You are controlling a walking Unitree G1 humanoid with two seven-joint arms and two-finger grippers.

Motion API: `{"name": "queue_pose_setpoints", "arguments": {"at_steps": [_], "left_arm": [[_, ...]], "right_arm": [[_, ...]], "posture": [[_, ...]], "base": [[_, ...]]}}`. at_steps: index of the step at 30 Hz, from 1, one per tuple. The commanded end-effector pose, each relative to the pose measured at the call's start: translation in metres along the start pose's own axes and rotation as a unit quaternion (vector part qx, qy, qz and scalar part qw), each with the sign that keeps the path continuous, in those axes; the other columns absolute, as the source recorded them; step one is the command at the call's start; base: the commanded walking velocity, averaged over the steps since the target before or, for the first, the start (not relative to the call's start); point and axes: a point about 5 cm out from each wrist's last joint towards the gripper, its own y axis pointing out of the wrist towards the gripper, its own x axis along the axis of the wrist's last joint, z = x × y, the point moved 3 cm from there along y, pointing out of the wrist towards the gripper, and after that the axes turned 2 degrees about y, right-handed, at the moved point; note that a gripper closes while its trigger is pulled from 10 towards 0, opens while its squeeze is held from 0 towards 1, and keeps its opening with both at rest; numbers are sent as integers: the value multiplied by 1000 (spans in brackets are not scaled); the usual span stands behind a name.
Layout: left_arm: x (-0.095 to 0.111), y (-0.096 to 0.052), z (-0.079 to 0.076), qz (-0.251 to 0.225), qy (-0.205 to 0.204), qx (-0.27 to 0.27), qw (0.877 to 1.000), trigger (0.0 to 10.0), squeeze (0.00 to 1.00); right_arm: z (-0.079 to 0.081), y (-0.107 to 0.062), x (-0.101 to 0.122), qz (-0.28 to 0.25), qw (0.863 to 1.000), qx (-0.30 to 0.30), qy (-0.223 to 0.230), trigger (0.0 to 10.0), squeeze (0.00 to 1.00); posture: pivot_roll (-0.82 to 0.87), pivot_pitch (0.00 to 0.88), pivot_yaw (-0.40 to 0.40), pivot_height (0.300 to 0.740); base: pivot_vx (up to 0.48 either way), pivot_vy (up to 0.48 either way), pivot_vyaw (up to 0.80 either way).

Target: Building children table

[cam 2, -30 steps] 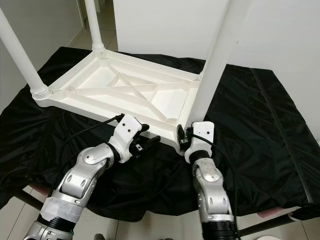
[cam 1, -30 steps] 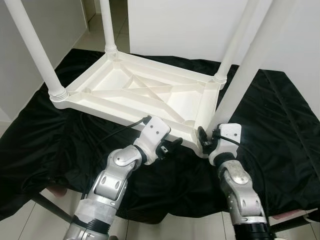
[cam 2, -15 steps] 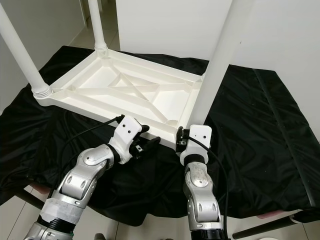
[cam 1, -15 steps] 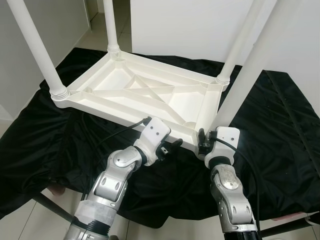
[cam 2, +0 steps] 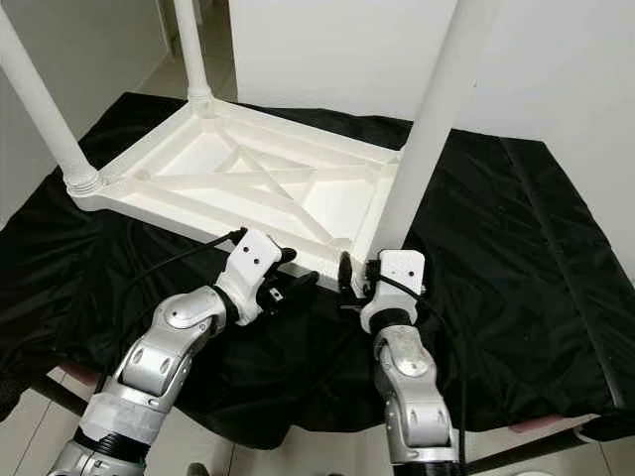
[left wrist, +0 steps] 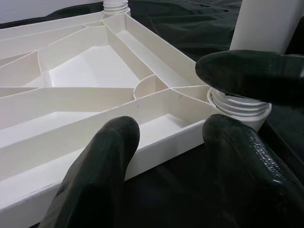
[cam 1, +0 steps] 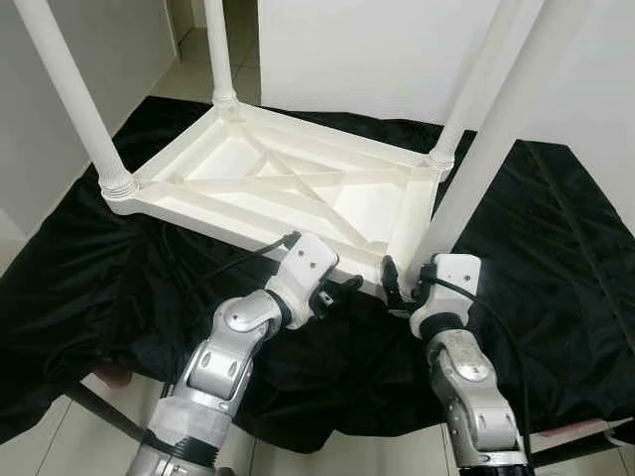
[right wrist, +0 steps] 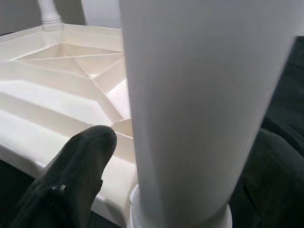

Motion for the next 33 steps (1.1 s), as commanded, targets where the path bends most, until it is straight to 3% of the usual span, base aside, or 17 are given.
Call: {"name": "queue_pose_setpoints", "arguments": {"at_steps": [1,3,4,5,14,16,17,18,19,22,23,33], "left_arm": [[-1,1,4,2,5,39,999,10000,0],[0,2,5,0,6,39,999,10000,0],[1,4,7,-1,11,42,999,10000,0],[1,4,8,-1,11,43,999,10000,0],[4,7,9,-6,17,42,999,10000,0],[4,7,9,-6,17,42,999,10000,0],[6,9,8,-9,20,39,999,10000,0],[6,9,8,-10,21,39,999,10000,0],[7,10,8,-12,23,38,999,10000,0],[7,10,8,-12,24,37,999,10000,0],[9,11,9,-15,25,37,999,10000,0],[13,14,11,-21,33,36,999,10000,0]], "right_arm": [[-4,0,1,-2,1000,16,2,10000,0],[-5,2,2,-2,999,49,-5,10000,0],[-12,8,5,3,993,113,-27,10000,0],[-14,10,5,5,991,130,-36,10000,0],[-13,20,-1,32,969,235,-70,10000,0],[-13,20,-1,32,969,235,-70,10000,0],[-11,22,-7,52,956,275,-87,4431,0],[-12,23,-10,60,953,283,-91,4431,0],[-12,23,-12,63,950,292,-92,1373,0],[-13,23,-13,64,948,297,-90,1373,0],[-17,24,-14,66,947,300,-90,0,0],[-17,18,-23,76,943,313,-80,0,0]], "posture": [[13,21,-50,740],[15,16,-52,740],[17,4,-52,740],[17,4,-52,740],[17,0,-47,740],[17,0,-47,740],[16,0,-45,740],[16,0,-45,740],[20,0,-44,740],[20,0,-44,740],[21,0,-40,740],[18,0,-33,740]], "base": [[0,0,0],[0,0,0],[0,0,0],[0,0,0],[0,0,0],[0,0,0],[0,0,0],[0,0,0],[0,0,0],[0,0,0],[0,0,0],[0,0,0]]}}
